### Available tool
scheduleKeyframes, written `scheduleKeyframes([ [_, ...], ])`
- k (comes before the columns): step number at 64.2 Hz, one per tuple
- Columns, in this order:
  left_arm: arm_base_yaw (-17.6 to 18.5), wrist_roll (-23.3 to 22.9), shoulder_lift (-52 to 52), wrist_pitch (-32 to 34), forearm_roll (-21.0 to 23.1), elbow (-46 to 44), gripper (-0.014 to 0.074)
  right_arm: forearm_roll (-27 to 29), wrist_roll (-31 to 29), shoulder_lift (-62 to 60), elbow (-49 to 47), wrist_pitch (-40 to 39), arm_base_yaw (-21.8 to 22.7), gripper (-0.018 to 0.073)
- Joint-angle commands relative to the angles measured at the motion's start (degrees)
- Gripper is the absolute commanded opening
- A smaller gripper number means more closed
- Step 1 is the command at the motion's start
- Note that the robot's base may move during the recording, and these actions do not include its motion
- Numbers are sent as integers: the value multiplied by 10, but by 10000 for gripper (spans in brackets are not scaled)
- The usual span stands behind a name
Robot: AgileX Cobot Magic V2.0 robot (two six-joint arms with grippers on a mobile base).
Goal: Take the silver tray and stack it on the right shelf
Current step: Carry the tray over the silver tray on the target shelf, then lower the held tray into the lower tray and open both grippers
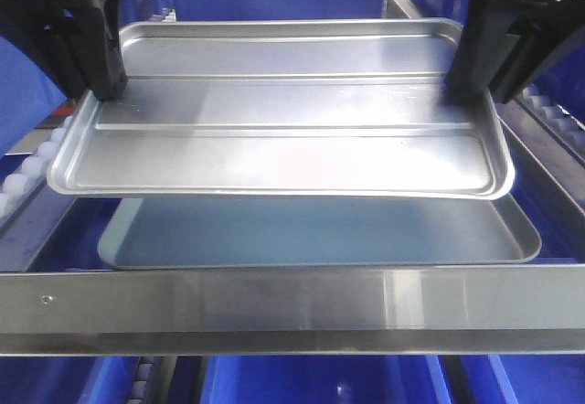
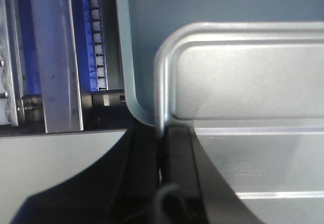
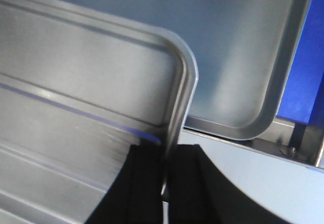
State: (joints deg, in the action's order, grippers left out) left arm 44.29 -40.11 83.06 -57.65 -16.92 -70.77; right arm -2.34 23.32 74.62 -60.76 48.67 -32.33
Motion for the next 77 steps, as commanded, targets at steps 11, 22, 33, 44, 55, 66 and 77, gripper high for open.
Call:
scheduleKeyframes([
  [11, 6, 13, -20, 47, -34, -20, -93, 2, -16, -17, -23, -69, -3, 56],
  [22, -2, 17, -20, 107, -36, -21, -93, 2, -16, -16, -42, -62, 5, 56],
  [33, -23, 18, -11, 159, -35, -22, -93, 2, -24, 5, -82, -44, 35, 56],
  [44, -43, 28, 20, 198, -32, -23, -93, 2, -48, 58, -112, -32, 71, 56],
  [55, -51, 28, 75, 250, -35, -23, -93, 0, -52, 127, -118, -37, 88, 56],
  [66, -57, 28, 126, 252, -37, -24, -93, -9, -52, 178, -118, -47, 89, 56],
  [77, -74, 28, 158, 247, -29, -24, -93, -9, -52, 195, -118, -54, 89, 60],
])
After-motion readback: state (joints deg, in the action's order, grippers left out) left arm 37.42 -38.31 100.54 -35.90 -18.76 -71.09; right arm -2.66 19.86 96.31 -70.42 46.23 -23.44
